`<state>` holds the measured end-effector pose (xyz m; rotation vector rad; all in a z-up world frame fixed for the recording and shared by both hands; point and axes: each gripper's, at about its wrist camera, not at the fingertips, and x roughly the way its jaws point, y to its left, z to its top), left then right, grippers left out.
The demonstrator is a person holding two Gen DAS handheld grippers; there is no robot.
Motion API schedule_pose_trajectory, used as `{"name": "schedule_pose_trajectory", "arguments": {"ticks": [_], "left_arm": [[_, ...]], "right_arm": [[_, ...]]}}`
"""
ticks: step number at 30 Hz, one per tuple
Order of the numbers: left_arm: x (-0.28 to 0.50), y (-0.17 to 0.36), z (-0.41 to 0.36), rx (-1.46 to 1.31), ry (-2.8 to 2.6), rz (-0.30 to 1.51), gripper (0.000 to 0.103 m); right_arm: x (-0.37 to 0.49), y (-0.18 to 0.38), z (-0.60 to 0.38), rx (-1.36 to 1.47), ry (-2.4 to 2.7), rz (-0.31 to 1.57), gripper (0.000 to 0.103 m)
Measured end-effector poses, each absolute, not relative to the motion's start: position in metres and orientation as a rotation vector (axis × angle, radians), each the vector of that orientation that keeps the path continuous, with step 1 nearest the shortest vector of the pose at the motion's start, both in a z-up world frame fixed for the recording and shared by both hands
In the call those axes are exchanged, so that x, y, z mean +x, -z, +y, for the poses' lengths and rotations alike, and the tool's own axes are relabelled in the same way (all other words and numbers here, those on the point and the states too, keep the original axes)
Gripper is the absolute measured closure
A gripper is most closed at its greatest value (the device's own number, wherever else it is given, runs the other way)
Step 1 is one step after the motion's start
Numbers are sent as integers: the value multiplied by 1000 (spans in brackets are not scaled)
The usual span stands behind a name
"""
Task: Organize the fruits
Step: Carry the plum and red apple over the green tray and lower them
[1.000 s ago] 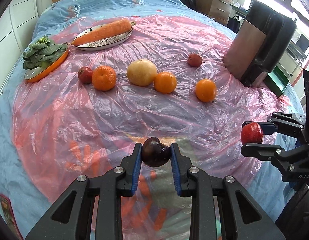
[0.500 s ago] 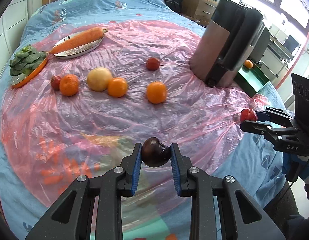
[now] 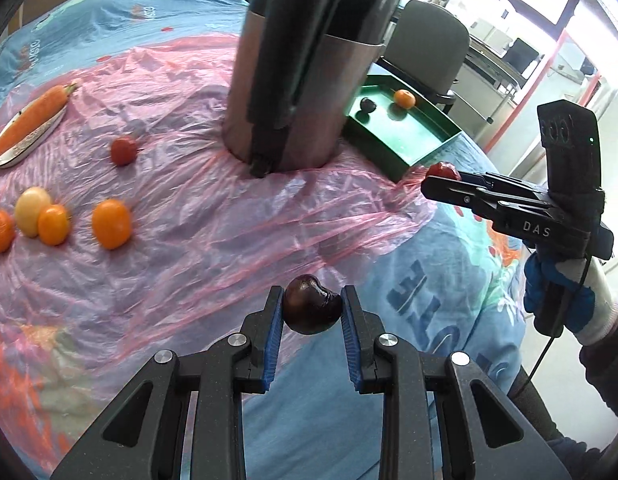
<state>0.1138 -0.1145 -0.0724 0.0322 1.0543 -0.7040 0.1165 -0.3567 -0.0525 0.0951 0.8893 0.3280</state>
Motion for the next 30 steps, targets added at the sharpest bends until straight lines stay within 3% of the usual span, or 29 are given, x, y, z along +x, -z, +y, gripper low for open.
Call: {"name": "schedule_pose_trajectory", "arguments": {"ticks": [19,30], "left_arm": [[175,46,-303,107,863,985,79],[232,89,-366,162,763,1012,79]], "right_arm": [[166,39,-501,137,-100,784,42],[229,70,-556,124,-11,795,42]]}}
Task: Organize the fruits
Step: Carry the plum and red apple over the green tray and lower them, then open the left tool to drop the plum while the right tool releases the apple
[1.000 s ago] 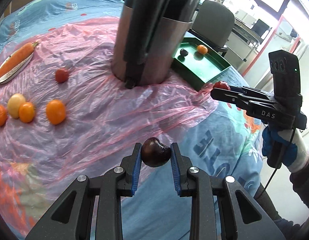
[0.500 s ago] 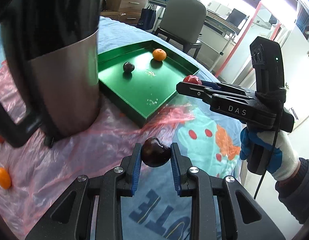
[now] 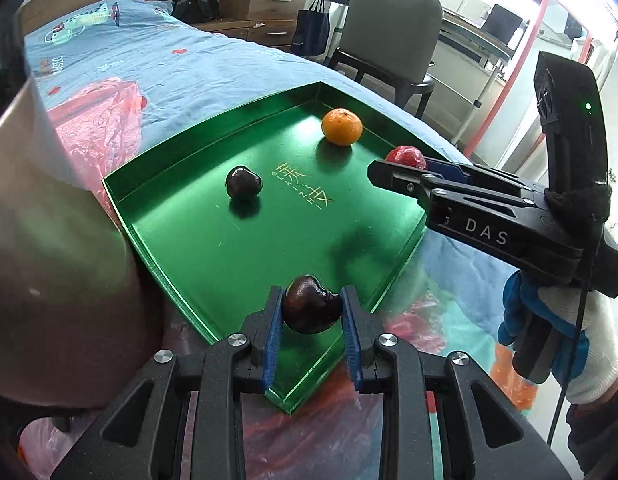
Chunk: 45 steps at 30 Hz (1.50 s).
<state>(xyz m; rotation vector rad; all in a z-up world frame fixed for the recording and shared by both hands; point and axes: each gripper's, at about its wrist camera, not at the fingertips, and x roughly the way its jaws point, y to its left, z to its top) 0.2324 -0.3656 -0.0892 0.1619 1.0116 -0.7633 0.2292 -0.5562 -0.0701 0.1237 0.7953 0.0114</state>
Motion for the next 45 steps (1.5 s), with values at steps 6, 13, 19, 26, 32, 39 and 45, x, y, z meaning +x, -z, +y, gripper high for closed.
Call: {"name": "schedule_pose_trajectory", "arguments": {"ticks": [6,13,19,26,32,39,45], "left_arm": [[244,103,-379,191,726,1007,79],[255,116,-395,199,702,1015,79],[256,119,-401,210,698,992,79],[256,120,-404,214,682,970,79],[256,119,-405,214,669,978,78],[258,115,-399,193,642,1005,65],[247,100,-397,224,639,968,59]], "right_arm": [[251,87,-572,116,22,814,42],[261,100,-576,102,33,831,42],[265,112,-578,105,41,842,42],[264,116,-576,88,46,831,42],[263,116,-572,66,57,838,42],[262,113,-572,70,66,860,40],[253,100,-572,73,80,846,25]]}}
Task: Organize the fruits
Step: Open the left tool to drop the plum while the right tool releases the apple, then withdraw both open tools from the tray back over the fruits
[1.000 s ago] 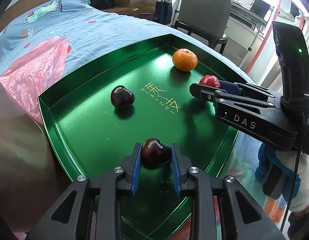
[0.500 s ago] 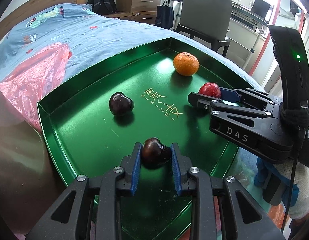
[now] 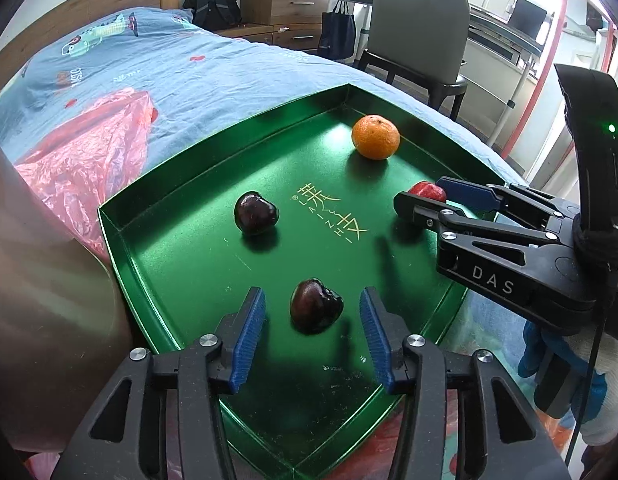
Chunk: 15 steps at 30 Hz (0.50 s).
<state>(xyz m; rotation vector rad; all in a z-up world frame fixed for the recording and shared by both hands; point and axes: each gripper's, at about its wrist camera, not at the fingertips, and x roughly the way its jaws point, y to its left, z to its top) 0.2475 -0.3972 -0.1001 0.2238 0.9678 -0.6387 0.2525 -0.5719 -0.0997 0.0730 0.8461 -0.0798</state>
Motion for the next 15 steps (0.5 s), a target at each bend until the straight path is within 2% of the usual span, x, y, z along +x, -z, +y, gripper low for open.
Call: {"name": "schedule_pose_trajectory", "arguments": {"ticks": [12,15], "left_arm": [[207,57,-373,206,661,914,58],[195,48,-362,190,658,911,55]], "right_arm": [[218,55,-562,79,115,797,13],[205,45,-552,71,115,791,2]]}}
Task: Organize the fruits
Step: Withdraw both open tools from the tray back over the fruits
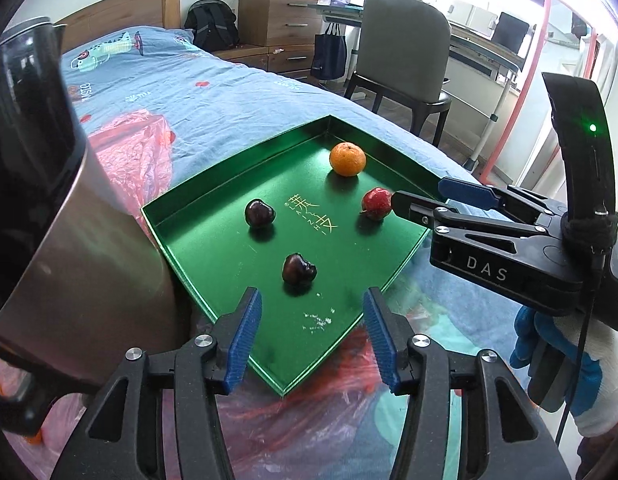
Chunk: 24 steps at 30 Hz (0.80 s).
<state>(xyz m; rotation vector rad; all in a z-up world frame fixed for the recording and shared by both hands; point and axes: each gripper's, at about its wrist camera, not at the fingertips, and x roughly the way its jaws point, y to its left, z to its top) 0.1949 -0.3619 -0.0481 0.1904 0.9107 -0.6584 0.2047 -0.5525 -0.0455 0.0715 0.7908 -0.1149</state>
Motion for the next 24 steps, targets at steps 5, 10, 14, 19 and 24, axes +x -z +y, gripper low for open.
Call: {"name": "schedule_pose_trajectory", "arguments": {"ticks": [5,10,14,19,24], "left_arm": [[176,39,-345,194,645,901,53],[156,37,-322,189,608,897,53],[138,40,-301,196,581,891,53],[117,38,-268,195,548,888,53],[103,34,-226,149,492,913,53]], "right_arm": [[182,37,-539,75,121,796,0],[160,37,-525,82,126,817,0],[143,39,-508,79,112,836,0],[121,39,-482,76,84,848,0],[104,31,-457,81,46,838,0]]}}
